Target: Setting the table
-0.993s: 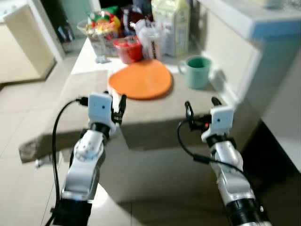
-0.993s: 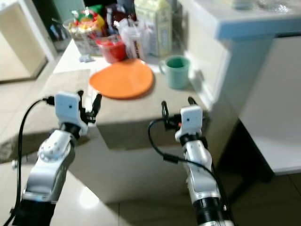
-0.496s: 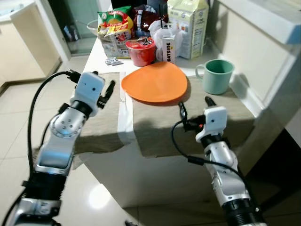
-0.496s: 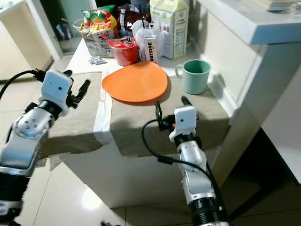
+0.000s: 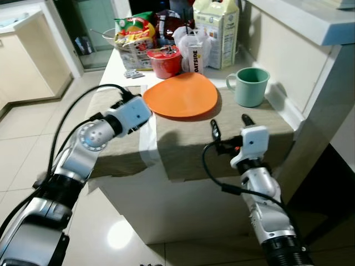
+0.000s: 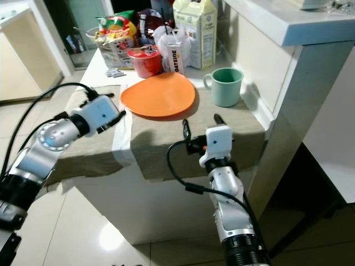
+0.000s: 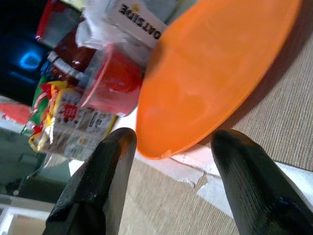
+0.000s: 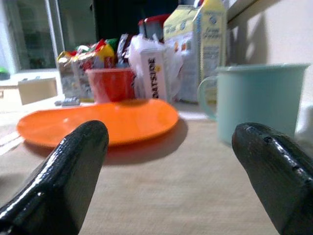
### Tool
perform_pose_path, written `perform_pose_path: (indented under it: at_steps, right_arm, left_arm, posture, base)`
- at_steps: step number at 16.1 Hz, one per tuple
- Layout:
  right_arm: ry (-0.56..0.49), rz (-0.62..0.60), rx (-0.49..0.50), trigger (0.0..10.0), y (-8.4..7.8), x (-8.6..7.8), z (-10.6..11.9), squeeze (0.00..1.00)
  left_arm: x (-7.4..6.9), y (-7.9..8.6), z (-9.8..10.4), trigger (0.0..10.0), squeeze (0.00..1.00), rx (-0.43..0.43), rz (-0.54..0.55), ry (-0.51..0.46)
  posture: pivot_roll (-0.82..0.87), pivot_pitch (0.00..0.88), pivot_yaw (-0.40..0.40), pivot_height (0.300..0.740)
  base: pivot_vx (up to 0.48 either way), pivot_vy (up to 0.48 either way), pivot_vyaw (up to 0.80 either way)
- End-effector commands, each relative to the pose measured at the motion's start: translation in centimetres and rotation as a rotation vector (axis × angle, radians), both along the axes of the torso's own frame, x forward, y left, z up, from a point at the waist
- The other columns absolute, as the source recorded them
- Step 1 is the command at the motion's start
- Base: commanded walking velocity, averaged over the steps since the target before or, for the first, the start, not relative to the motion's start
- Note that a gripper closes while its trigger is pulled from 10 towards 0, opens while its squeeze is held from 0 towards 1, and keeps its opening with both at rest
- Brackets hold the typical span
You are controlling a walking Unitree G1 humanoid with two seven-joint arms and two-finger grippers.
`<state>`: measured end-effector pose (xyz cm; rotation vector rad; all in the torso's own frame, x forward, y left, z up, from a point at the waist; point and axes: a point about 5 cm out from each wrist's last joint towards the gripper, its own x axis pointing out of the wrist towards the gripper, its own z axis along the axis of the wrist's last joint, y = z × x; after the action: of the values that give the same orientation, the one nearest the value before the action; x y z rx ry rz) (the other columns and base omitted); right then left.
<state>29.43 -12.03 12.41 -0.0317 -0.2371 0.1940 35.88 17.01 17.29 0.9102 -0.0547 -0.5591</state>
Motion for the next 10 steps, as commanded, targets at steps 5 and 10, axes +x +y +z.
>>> perform_pose_path:
  at_steps: [5,10]
  right_arm:
    - [0.019,-0.05,0.0,10.0,-1.7,-1.0,0.0,0.0]
    - [0.036,-0.052,0.003,10.0,-1.5,-1.5,0.0,0.0]
  left_arm:
    - [1.7,0.0,-0.5,10.0,1.0,0.072,-0.019,0.046]
    - [2.3,-0.6,-0.2,10.0,1.0,0.12,-0.059,0.021]
  posture:
    - [-0.21,0.0,0.165,0.74]
    - [-0.21,0.011,0.168,0.74]
  base:
    - [0.0,0.0,0.0]
    - [0.0,0.0,0.0]
